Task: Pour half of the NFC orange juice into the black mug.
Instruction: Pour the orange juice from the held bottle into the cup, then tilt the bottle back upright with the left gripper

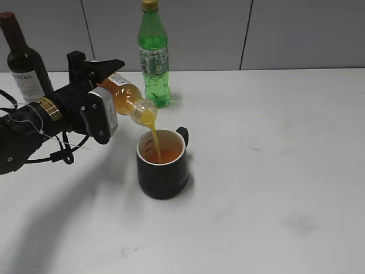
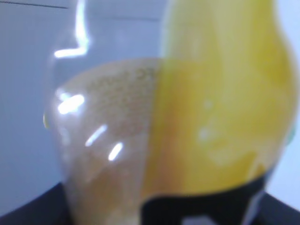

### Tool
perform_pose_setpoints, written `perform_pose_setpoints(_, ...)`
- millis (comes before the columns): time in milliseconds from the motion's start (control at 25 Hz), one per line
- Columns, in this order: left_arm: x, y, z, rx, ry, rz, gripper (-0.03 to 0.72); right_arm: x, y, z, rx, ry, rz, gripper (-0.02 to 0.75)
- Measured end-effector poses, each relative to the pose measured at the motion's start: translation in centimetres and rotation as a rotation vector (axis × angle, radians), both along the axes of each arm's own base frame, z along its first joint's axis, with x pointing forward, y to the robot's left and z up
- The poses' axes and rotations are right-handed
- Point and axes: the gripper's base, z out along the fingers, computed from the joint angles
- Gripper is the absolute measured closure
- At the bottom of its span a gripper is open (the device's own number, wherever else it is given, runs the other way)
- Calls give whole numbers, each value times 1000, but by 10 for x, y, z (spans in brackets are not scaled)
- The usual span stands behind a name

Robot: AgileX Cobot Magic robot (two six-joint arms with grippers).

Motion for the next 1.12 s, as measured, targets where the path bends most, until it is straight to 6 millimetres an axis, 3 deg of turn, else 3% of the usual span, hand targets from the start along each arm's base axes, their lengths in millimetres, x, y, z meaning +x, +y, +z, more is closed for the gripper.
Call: perform_pose_setpoints(1120, 0, 0, 0, 34, -23, -4, 217, 0, 0, 0, -1, 0, 0, 162)
